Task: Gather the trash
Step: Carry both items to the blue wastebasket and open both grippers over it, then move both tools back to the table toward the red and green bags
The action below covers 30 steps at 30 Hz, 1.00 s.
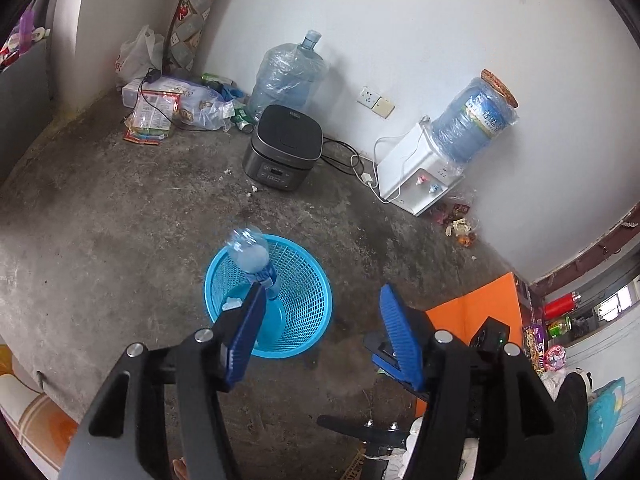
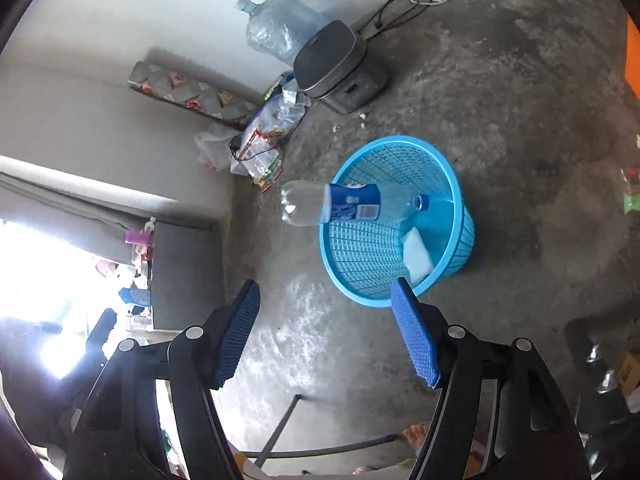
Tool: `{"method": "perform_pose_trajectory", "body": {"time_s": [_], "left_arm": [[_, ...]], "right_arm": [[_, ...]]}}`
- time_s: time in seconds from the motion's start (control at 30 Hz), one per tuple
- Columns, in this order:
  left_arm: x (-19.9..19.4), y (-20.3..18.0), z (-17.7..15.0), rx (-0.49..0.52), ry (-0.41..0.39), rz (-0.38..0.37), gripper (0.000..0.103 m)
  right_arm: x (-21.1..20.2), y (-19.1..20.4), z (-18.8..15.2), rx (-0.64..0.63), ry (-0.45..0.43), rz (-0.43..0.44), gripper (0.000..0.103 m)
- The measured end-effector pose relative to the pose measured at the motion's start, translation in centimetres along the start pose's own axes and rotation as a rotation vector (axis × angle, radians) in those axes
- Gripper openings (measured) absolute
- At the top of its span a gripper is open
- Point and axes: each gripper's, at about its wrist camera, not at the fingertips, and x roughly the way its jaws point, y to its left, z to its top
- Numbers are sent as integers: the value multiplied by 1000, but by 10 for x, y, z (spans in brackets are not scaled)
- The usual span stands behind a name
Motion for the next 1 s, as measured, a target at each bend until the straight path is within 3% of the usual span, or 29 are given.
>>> {"method": "perform_pose_trajectory", "body": {"time_s": [0.2, 0.33, 0.47, 0.73, 0.83, 1.0], "left_arm": [[-51, -1, -17, 22, -91, -14, 63], [-95, -4, -31, 71, -185, -14, 77], [-141, -2, -47, 91, -267, 9, 87], [-234, 13, -88, 100, -422, 104, 94], [-266, 26, -104, 65, -475, 138, 95], [-318, 49, -135, 21, -556, 248, 95]], "right_arm": [[-18, 17, -15, -102, -27, -37, 65], [-34, 44, -29, -225, -65, -67, 65], [-57, 80, -47, -381, -157, -87, 71], [-104, 146, -99, -717, -406, -99, 93], [-116, 160, -114, -803, -490, -81, 95], [-123, 172, -129, -886, -488, -25, 95]]}}
